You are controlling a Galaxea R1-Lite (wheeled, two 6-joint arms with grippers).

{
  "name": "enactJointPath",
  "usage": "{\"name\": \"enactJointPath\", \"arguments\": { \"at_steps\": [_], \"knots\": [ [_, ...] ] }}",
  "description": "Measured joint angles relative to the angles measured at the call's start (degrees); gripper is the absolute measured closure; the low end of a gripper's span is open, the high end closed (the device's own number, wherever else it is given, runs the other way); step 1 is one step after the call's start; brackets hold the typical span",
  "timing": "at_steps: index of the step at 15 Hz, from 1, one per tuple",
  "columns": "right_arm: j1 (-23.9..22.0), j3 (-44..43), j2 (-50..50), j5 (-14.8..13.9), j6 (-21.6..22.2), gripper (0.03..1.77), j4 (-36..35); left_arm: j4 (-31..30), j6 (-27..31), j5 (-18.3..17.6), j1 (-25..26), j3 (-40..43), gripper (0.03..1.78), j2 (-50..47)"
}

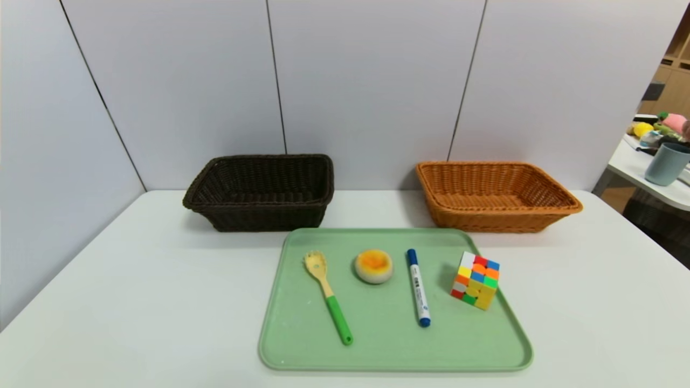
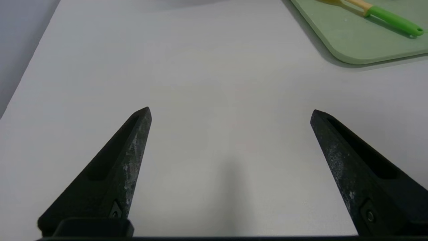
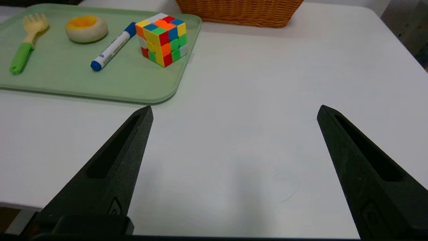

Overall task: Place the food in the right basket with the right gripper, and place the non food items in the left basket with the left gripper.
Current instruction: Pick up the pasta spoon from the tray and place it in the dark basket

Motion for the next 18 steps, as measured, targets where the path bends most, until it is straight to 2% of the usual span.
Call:
{"name": "enactJointPath", "arguments": {
  "at_steps": [4, 10, 13, 18],
  "knots": [
    [0.9, -5.0, 9.6, 1.0, 0.0, 0.11, 1.5, 0.2, 0.5, -0.1, -0.4, -6.4, 0.12, 11.9],
    [1.9, -16.8, 30.4, 3.2, -0.1, 0.11, 2.0, 0.4, 4.4, -0.7, -1.2, -18.4, 0.12, 33.7],
    [3.0, -21.7, 40.2, 6.0, -0.5, 0.10, 2.1, 0.4, 5.1, -2.5, -5.3, -22.6, 0.12, 42.3],
    [8.7, -23.2, 51.5, 9.7, -4.7, 0.10, 1.4, 0.1, 5.2, -2.8, -12.8, -26.8, 0.12, 51.8]
  ]
}}
